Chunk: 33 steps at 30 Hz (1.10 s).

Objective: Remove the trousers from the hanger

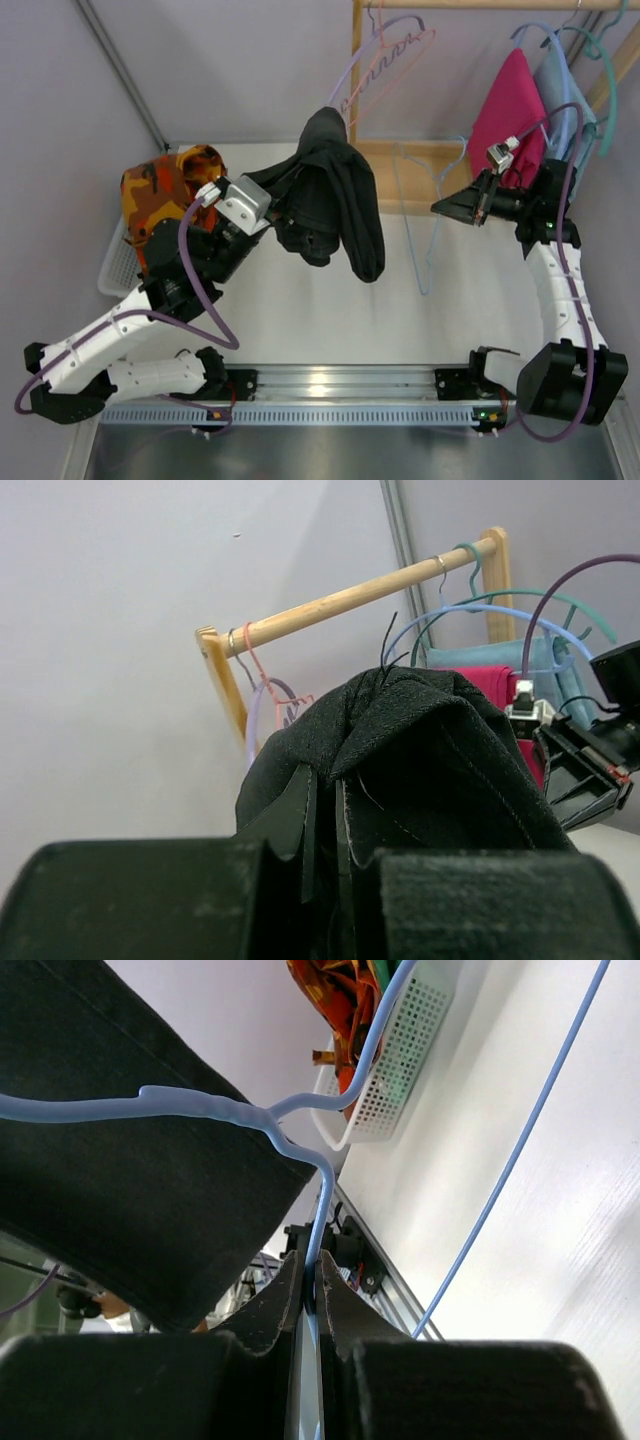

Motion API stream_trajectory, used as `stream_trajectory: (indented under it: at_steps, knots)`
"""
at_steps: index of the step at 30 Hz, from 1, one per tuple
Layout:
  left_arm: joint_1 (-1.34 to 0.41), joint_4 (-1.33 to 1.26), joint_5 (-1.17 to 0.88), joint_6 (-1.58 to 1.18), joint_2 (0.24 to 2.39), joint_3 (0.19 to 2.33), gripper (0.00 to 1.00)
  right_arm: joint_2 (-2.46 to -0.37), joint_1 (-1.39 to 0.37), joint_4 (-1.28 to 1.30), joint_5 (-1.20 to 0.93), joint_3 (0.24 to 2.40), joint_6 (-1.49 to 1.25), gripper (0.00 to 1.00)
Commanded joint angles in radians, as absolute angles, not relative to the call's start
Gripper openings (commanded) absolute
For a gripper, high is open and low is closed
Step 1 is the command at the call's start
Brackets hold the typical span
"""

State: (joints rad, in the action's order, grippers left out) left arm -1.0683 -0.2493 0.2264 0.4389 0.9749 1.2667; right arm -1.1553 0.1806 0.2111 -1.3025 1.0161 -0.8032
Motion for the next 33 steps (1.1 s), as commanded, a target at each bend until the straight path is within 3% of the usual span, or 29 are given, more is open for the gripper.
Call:
stream_trajectory:
  at_steps: [1, 17, 23, 33]
  knots:
    - [-1.045, -0.337, 0.249, 0.505, 0.891, 1.249, 0.00, -1.121, 0.176, 0.239, -1.290, 1.075, -0.752, 0.00]
    - [-0.219, -0.143, 0.291, 0.167, 0.601, 1.141, 0.00, -1.135, 0.129, 0.295, -1.218, 1.135, -0.718, 0.00]
    - [0.062, -0.016, 0.414, 0.127, 0.509, 1.121, 0.00, -1.155, 0.101, 0.305, -1.212, 1.180, -0.709, 0.00]
    - [0.160, 0.126, 0.489, 0.198, 0.399, 1.000, 0.00, -1.180, 0.052, 0.334, -1.175, 1.244, -0.678, 0.00]
